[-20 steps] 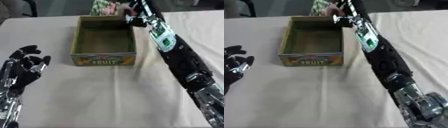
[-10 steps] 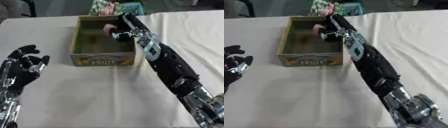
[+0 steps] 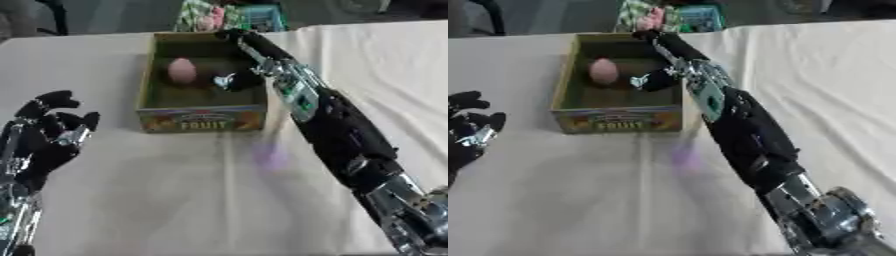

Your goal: Pick up objects on the table and place them in the box.

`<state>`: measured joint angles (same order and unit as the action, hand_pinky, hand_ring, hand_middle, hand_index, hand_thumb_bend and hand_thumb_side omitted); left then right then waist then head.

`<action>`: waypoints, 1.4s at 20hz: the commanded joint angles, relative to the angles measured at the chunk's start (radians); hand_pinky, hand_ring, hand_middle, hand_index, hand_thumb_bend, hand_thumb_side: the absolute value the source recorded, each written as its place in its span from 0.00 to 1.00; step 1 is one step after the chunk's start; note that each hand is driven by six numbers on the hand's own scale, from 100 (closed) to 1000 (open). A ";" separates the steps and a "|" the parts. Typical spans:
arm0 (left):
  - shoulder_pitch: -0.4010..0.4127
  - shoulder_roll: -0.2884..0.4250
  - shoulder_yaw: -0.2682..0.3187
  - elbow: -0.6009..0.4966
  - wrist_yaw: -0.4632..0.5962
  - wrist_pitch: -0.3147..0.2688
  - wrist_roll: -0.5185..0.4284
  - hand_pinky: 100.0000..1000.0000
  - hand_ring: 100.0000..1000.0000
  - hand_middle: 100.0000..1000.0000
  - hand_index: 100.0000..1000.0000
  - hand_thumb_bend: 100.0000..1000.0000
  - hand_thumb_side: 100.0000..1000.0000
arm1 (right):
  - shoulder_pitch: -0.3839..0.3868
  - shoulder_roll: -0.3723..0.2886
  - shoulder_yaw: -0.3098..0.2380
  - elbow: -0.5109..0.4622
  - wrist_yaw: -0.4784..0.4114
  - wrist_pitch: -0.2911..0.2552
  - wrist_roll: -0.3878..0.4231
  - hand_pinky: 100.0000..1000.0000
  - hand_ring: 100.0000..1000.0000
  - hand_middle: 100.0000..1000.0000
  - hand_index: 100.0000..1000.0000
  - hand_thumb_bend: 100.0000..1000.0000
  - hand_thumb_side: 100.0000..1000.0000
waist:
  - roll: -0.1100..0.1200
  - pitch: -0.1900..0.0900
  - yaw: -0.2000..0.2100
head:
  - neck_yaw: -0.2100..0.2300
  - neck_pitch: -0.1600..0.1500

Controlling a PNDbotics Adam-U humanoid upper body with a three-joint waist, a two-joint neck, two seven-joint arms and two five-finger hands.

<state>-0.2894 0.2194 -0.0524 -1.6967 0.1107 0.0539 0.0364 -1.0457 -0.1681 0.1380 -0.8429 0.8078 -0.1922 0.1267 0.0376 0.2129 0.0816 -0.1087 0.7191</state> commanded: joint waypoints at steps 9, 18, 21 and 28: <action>0.000 0.017 0.014 -0.016 -0.002 -0.002 0.010 0.52 0.48 0.56 0.71 0.42 0.00 | 0.053 -0.205 -0.064 -0.244 -0.256 0.098 -0.100 0.72 0.83 0.74 0.93 0.17 0.30 | 0.002 -0.026 -0.022 | 0.027 -0.012; 0.005 0.019 0.018 -0.015 -0.003 -0.003 0.014 0.52 0.48 0.56 0.71 0.41 0.00 | 0.186 -0.338 -0.121 -0.352 -0.434 0.166 -0.157 0.71 0.82 0.73 0.93 0.13 0.27 | 0.006 -0.027 -0.038 | 0.039 -0.010; 0.006 0.019 0.020 -0.015 -0.003 -0.003 0.015 0.52 0.48 0.56 0.71 0.42 0.00 | 0.219 -0.359 -0.140 -0.360 -0.465 0.179 -0.170 0.70 0.81 0.73 0.93 0.12 0.27 | 0.006 -0.026 -0.041 | 0.042 -0.008; 0.007 0.020 0.022 -0.016 -0.004 -0.004 0.018 0.52 0.48 0.56 0.71 0.42 0.00 | 0.284 -0.383 -0.172 -0.371 -0.516 0.193 -0.194 0.70 0.81 0.72 0.93 0.11 0.25 | 0.005 -0.025 -0.045 | 0.044 -0.005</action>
<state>-0.2753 0.2196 -0.0400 -1.6964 0.1099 0.0501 0.0499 -0.7473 -0.5136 -0.0196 -1.1899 0.3063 -0.0004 -0.0609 0.0456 0.2060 0.0368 -0.0676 0.7156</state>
